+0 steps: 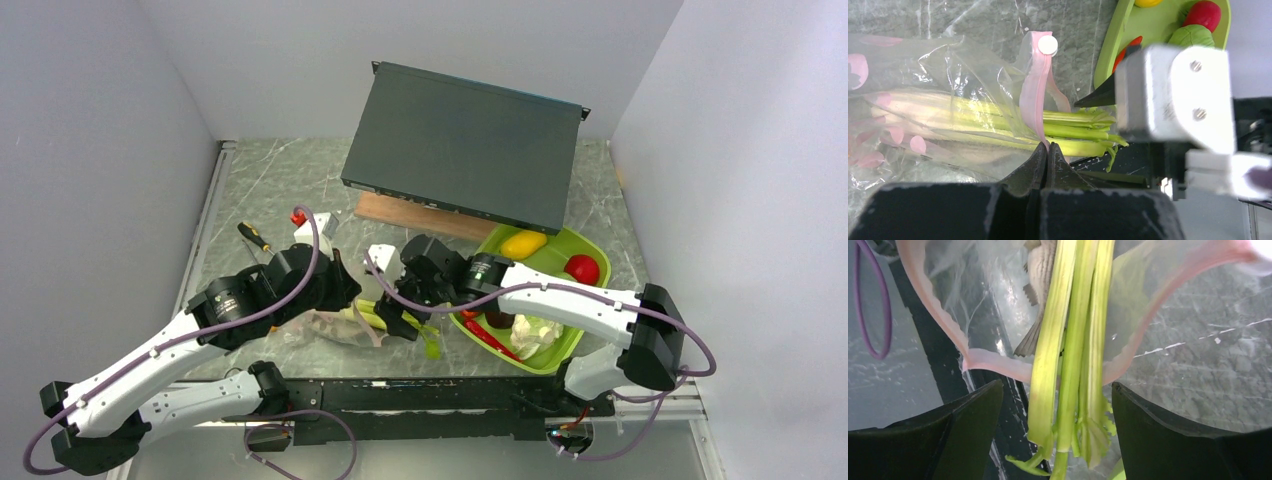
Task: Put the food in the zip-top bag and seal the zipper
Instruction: Place the fake vegetable in the zipper food storage bag.
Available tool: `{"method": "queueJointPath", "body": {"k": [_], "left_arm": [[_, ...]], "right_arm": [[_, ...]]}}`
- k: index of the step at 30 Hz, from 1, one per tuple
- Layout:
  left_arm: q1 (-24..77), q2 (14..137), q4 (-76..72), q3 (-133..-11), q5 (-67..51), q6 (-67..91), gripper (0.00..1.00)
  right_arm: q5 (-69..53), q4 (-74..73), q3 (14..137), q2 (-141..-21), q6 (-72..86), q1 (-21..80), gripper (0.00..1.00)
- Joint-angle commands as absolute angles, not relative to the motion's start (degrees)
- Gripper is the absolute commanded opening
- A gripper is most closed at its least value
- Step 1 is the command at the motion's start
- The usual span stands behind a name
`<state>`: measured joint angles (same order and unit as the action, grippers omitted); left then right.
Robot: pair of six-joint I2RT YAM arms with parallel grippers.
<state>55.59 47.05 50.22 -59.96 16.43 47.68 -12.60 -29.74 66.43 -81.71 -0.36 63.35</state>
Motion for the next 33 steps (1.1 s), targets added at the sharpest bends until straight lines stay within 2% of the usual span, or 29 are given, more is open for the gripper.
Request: {"method": "queueJointPath", "body": {"k": [1, 7, 12, 18, 24, 26, 28, 33], "left_arm": [[55.47, 46.00, 47.81, -60.56, 17.16, 47.24, 0.00], [55.52, 45.74, 47.55, -60.09, 16.49, 47.29, 0.00], [55.50, 45.31, 47.88, -59.96, 16.43, 47.73, 0.00], [55.48, 44.98, 48.57, -59.69, 16.87, 48.21, 0.00], [55.47, 45.10, 48.51, -59.18, 16.55, 48.12, 0.00], [55.49, 45.27, 48.64, -59.38, 16.34, 48.25, 0.00], [55.55, 45.23, 48.07, -59.26, 15.84, 48.01, 0.00], [55.52, 44.73, 48.50, -59.26, 15.99, 48.60, 0.00]], "right_arm": [[-8.05, -22.90, 61.00, -77.69, -2.98, 66.40, 0.81], [-3.46, -20.39, 57.90, -78.69, -4.09, 67.37, 0.82], [-0.51, -20.84, 58.46, -79.95, -5.15, 68.51, 0.75], [-0.64, -23.59, 61.64, -80.24, -4.29, 69.40, 0.40], [-1.59, -28.22, 64.43, -79.26, -3.35, 69.77, 0.30], [-2.42, -29.13, 65.13, -78.88, -3.13, 69.84, 0.19], [-2.91, -30.20, 65.92, -78.71, -2.32, 69.79, 0.02], [-3.83, -30.70, 68.14, -78.01, -0.11, 69.79, 0.00]]}}
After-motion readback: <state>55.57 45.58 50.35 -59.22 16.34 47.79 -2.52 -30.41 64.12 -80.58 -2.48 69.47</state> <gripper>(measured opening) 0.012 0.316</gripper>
